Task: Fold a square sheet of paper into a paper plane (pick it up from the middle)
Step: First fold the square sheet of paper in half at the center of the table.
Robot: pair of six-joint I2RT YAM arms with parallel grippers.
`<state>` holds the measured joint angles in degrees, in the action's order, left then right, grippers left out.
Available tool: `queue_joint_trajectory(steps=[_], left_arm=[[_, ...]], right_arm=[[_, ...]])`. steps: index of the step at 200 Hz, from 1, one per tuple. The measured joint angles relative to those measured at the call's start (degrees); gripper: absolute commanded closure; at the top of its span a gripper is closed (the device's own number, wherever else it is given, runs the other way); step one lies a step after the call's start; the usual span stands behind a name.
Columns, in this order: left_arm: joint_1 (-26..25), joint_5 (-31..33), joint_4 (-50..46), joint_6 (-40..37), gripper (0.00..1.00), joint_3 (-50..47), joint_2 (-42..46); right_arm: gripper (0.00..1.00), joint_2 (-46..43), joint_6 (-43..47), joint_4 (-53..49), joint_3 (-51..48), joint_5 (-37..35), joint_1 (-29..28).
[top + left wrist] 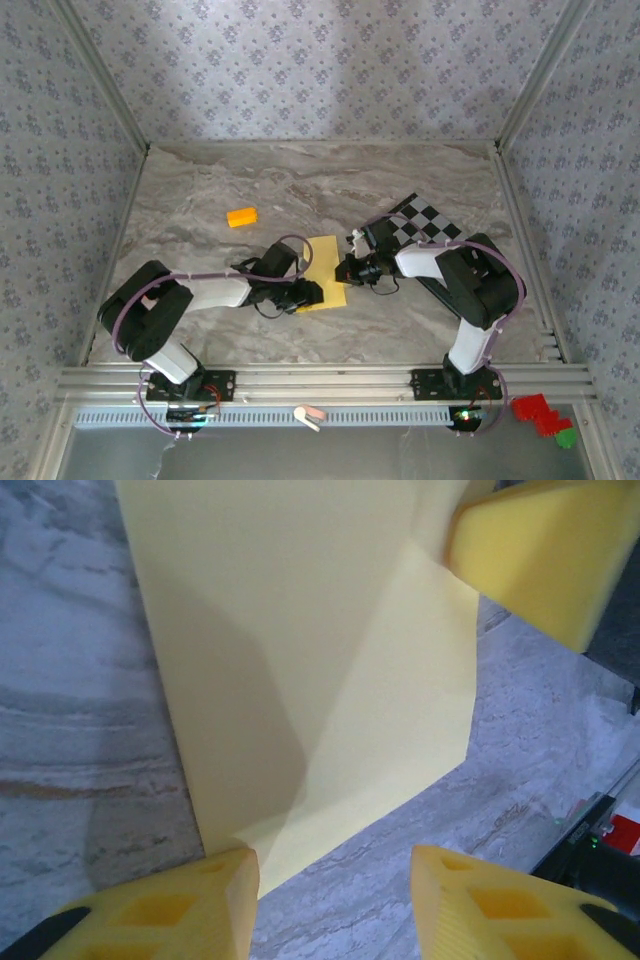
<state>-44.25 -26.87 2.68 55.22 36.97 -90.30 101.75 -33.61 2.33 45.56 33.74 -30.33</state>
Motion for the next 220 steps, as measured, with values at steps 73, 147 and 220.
queue_joint_trajectory(steps=[73,147,220], left_arm=[[7.1,-1.8,-5.2,-3.5,0.55,4.4,1.3],[11.8,-3.9,-5.9,-10.2,0.55,20.0,-11.9],[15.6,-6.6,-5.9,-12.2,0.55,20.4,-16.4]], right_arm=[[1.0,-0.1,0.0,0.1,-0.2,-0.3,-0.1],[1.0,-0.2,0.0,0.0,-0.2,-0.3,-0.1],[1.0,-0.1,0.0,0.0,-0.2,-0.3,-0.1]])
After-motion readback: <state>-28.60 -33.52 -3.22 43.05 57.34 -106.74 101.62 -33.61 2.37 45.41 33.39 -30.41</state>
